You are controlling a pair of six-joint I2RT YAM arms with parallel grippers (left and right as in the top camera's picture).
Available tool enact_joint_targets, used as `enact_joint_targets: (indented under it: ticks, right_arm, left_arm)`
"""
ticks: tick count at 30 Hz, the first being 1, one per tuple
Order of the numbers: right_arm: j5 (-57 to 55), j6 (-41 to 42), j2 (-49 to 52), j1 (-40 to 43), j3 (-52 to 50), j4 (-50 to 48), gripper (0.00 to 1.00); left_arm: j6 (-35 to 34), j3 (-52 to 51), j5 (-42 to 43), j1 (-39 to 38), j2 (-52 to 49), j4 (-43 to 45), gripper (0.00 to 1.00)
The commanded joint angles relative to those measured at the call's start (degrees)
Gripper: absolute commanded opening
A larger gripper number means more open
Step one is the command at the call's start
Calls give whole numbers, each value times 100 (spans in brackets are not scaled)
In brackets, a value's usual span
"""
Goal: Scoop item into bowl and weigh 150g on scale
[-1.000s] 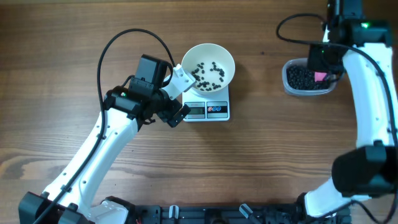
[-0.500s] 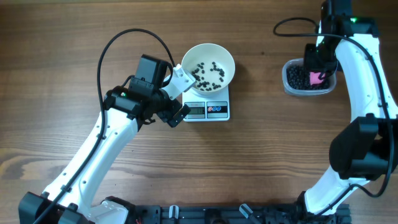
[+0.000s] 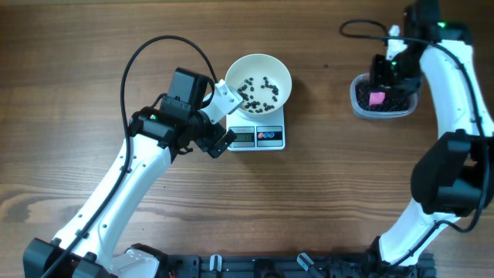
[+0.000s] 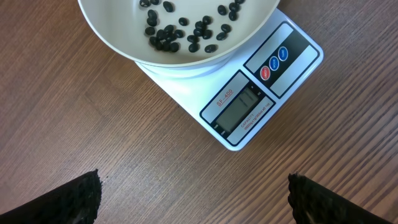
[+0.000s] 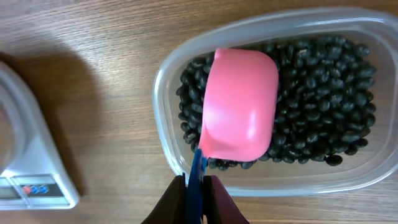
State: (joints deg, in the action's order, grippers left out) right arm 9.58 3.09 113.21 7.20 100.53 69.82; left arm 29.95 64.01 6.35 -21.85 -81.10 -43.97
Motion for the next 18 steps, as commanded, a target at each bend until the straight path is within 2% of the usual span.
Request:
enact_joint_targets:
  ticks: [1, 4, 9, 15, 18]
  right_arm:
    - [1060, -232, 181, 398, -17, 114, 4]
    - [1349, -313, 181, 737, -17, 195, 4]
    - [1226, -466, 181, 1126, -13, 297, 4]
    - [1137, -612, 109, 1165, 157, 509, 4]
    - [667, -544, -66, 1161, 365, 511, 4]
  left_arm:
    - [114, -20, 90, 22, 48, -4, 100]
    - [114, -20, 90, 22, 48, -4, 100]
    - [114, -20, 90, 22, 48, -4, 100]
    - [114, -22, 90, 22, 48, -4, 100]
    - [114, -20, 90, 22, 48, -4, 100]
